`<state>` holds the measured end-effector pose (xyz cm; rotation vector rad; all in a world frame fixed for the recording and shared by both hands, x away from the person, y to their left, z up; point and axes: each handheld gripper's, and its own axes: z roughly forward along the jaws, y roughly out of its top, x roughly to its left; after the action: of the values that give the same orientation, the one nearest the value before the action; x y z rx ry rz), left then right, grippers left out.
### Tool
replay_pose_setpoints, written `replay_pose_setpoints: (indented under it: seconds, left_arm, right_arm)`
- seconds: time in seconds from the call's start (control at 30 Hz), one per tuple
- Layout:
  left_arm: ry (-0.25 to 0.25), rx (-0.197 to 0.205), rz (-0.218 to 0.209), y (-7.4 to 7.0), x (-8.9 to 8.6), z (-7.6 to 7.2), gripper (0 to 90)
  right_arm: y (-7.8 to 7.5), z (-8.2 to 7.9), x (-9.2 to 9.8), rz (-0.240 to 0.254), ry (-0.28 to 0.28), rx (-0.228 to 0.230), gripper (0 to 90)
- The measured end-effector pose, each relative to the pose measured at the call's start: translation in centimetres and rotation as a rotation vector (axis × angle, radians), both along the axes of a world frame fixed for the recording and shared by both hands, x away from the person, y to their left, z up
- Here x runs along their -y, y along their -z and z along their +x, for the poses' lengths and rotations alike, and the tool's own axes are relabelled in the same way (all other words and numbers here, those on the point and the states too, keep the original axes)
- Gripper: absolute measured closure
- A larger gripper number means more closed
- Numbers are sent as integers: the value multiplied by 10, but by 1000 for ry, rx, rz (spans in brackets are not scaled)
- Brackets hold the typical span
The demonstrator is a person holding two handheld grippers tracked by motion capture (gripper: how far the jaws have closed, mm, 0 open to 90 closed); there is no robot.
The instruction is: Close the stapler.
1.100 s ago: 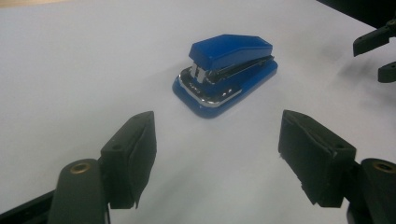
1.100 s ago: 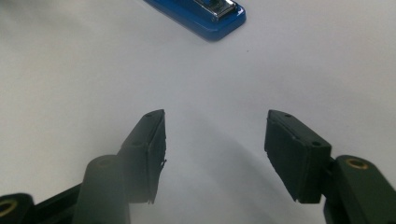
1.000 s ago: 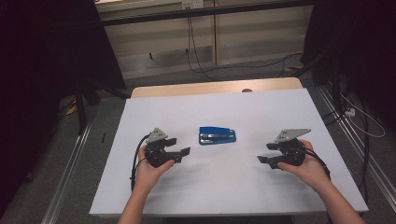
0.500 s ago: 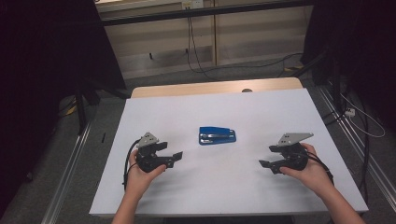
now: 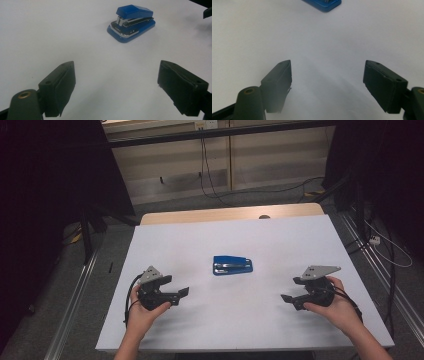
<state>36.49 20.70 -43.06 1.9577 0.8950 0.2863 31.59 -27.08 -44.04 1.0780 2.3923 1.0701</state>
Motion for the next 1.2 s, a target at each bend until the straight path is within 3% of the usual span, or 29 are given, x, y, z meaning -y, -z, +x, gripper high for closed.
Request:
replay_pose_setpoints:
  seconds: [0.37, 1.2]
  left_arm:
    - [-19, -5, 4, 2, -17, -8, 128]
    - [-1, -9, 22, 5, -32, -20, 105]
  right_arm:
    - [0, -12, 4, -15, 3, 4, 216]
    - [3, -24, 18, -17, 31, 13, 204]
